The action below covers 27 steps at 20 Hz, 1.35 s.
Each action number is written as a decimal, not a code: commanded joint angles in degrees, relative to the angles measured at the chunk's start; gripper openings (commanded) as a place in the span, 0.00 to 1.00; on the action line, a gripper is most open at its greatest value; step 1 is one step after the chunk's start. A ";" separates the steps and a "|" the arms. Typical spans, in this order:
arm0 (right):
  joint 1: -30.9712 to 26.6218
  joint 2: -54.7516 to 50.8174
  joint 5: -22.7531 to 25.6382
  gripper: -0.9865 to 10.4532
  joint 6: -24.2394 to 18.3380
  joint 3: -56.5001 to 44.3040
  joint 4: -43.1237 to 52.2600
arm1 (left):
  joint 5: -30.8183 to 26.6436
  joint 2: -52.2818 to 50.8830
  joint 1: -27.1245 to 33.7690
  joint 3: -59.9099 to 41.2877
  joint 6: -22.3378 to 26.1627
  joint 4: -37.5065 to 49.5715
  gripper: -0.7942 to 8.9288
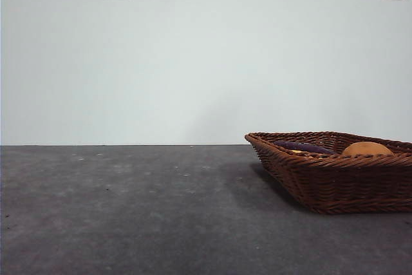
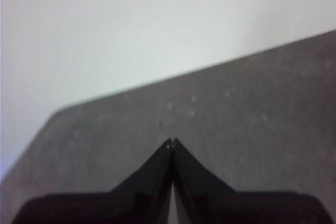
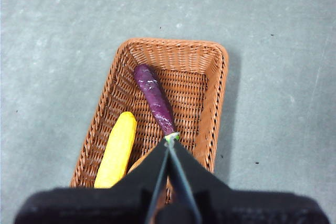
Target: Help me put the vegetables on the table into the basket
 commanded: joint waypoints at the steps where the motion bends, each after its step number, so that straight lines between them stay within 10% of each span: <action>1: 0.02 0.22 0.02 0.09 -0.48 0.02 0.37 | -0.55 -4.79 0.15 -5.31 -4.48 0.85 0.08; 27: 0.02 0.22 2.21 0.09 -0.79 0.02 0.61 | -3.10 -4.85 0.42 -9.46 -11.43 -5.35 0.08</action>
